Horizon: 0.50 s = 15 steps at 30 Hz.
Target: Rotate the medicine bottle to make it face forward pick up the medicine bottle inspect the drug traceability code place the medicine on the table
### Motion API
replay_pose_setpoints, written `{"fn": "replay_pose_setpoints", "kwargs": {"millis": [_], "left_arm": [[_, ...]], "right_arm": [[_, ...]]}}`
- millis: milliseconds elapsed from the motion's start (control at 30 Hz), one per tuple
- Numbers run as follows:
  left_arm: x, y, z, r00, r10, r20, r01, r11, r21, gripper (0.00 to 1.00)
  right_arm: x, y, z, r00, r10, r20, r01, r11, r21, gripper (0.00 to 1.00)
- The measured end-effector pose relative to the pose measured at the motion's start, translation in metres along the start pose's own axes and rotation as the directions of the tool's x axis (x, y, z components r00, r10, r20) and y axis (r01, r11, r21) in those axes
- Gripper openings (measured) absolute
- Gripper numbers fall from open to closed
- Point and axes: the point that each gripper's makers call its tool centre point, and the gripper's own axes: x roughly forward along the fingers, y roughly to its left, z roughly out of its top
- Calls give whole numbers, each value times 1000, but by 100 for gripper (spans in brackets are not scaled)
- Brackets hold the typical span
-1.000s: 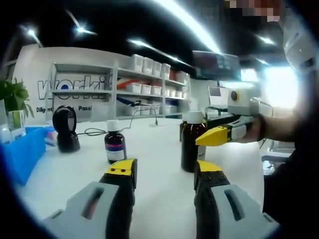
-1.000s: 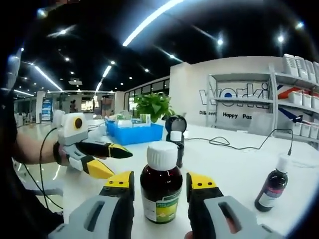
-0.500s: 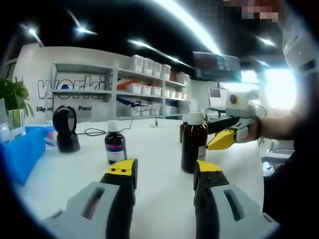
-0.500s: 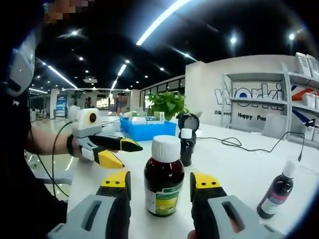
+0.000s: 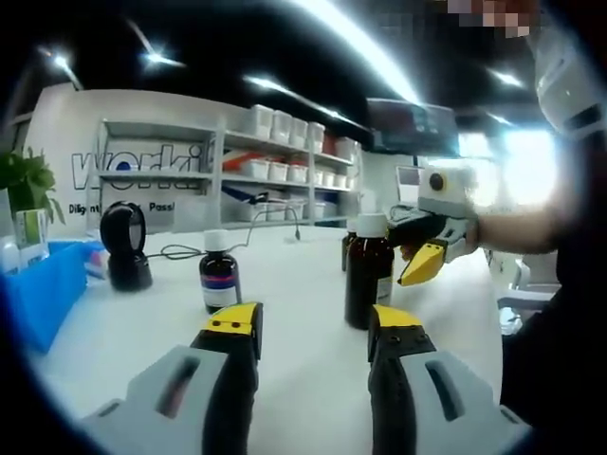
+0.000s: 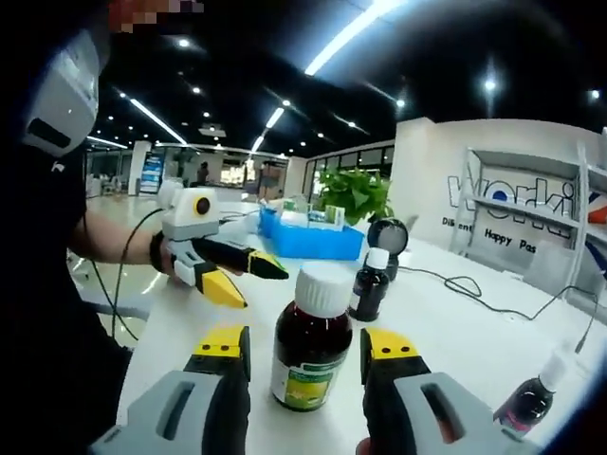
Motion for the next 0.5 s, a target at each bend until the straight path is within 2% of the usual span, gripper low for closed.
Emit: {"fn": "replay_pose_setpoints", "kwargs": {"millis": [200, 400, 500], "left_arm": [[0, -1, 0, 1000, 1, -2, -1, 1000, 6, 36], [0, -1, 0, 1000, 4, -5, -4, 1000, 7, 36], [-1, -1, 0, 1000, 4, -6, -4, 1000, 8, 36]], "right_arm": [[3, -1, 10, 995, 90, 46, -92, 995, 38, 40], [5, -6, 13, 991, 121, 60, -123, 992, 39, 31], [4, -10, 9, 989, 131, 65, -136, 988, 68, 31]]}}
